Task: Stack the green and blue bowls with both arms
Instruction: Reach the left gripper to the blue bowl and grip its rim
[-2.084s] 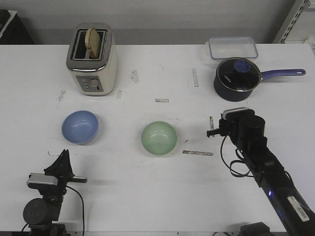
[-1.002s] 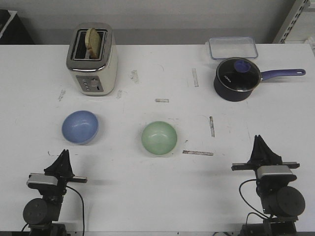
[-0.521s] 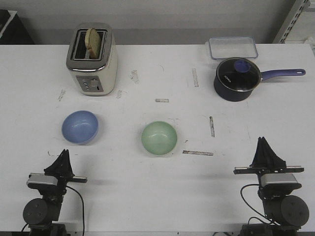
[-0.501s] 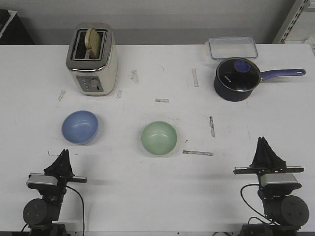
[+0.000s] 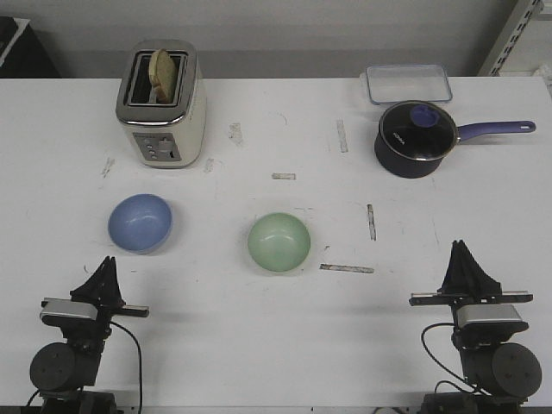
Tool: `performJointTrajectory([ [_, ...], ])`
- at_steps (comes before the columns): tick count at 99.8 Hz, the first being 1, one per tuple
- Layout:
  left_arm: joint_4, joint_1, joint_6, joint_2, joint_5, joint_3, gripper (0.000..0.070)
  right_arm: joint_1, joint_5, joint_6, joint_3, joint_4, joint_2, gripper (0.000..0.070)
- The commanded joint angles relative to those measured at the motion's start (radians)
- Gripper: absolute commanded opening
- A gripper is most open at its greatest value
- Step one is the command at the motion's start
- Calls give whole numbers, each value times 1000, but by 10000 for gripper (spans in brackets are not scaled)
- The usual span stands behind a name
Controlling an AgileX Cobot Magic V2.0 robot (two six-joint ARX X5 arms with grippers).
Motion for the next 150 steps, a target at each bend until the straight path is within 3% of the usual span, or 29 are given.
performJointTrajectory([
  [1, -19, 0, 15, 45, -3, 53, 1, 0, -1, -8, 5, 11, -3, 13],
  [19, -78, 0, 9, 223, -3, 198, 1, 0, -1, -8, 5, 11, -3, 13],
  [37, -80, 0, -110, 442, -3, 353, 1, 0, -1, -8, 5, 11, -3, 13],
  [52, -140, -1, -138, 631, -1, 490, 1, 0, -1, -8, 5, 11, -3, 13],
  [73, -272, 1, -175, 819, 2, 652, 1, 0, -1, -8, 5, 11, -3, 13],
  [99, -582, 22, -352, 974, 11, 840, 1, 0, -1, -8, 5, 11, -3, 13],
  [108, -666, 52, -376, 1011, 70, 887, 1, 0, -1, -8, 5, 11, -3, 13],
  [125, -752, 155, -386, 1049, 315, 938, 1, 0, -1, -8, 5, 11, -3, 13],
  [134, -763, 211, -415, 1054, 366, 939, 6, 0, -1, -8, 5, 11, -3, 13],
  [139, -770, 239, -422, 1055, 362, 939, 36, 0, -1, -8, 5, 11, -3, 13],
  [150, -775, 304, -422, 1065, 330, 939, 203, 0, -1, -8, 5, 11, -3, 13],
])
